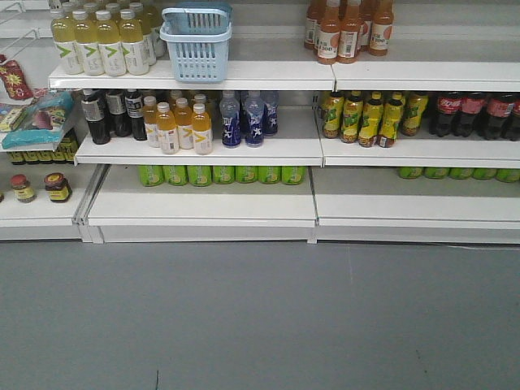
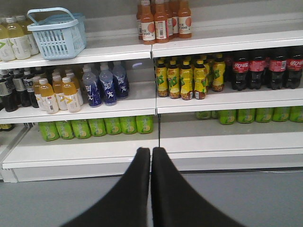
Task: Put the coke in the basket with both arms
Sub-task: 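Drive the base toward the shelf holding the light-blue basket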
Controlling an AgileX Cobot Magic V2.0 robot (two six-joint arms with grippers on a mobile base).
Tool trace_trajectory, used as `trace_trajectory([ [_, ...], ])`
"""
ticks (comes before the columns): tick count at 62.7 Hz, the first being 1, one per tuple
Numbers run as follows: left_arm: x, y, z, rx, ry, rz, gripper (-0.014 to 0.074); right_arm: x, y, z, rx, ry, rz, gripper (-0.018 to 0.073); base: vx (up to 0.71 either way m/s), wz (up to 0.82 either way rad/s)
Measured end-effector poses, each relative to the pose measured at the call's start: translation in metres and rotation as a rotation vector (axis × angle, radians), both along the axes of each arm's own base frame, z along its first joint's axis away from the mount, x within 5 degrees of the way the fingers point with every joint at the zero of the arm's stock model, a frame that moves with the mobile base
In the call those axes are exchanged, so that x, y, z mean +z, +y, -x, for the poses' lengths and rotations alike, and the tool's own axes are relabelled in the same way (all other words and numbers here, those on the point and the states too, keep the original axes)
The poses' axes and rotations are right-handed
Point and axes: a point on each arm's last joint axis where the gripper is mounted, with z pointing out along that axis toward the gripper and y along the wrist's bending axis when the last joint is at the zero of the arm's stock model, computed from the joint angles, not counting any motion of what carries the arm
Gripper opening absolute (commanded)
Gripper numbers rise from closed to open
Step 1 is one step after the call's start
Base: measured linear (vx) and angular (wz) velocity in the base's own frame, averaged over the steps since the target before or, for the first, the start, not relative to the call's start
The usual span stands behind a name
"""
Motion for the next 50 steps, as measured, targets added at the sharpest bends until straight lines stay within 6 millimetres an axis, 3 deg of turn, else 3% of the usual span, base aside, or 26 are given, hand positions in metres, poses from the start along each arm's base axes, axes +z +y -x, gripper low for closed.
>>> trace_trajectory([
  [50,0.0,0.0,0.0,0.0,0.0,0.0,-0.0006,0.0001,0.0,0.0,0.0,-0.001,0.0,-0.0005,0.14,0.04],
])
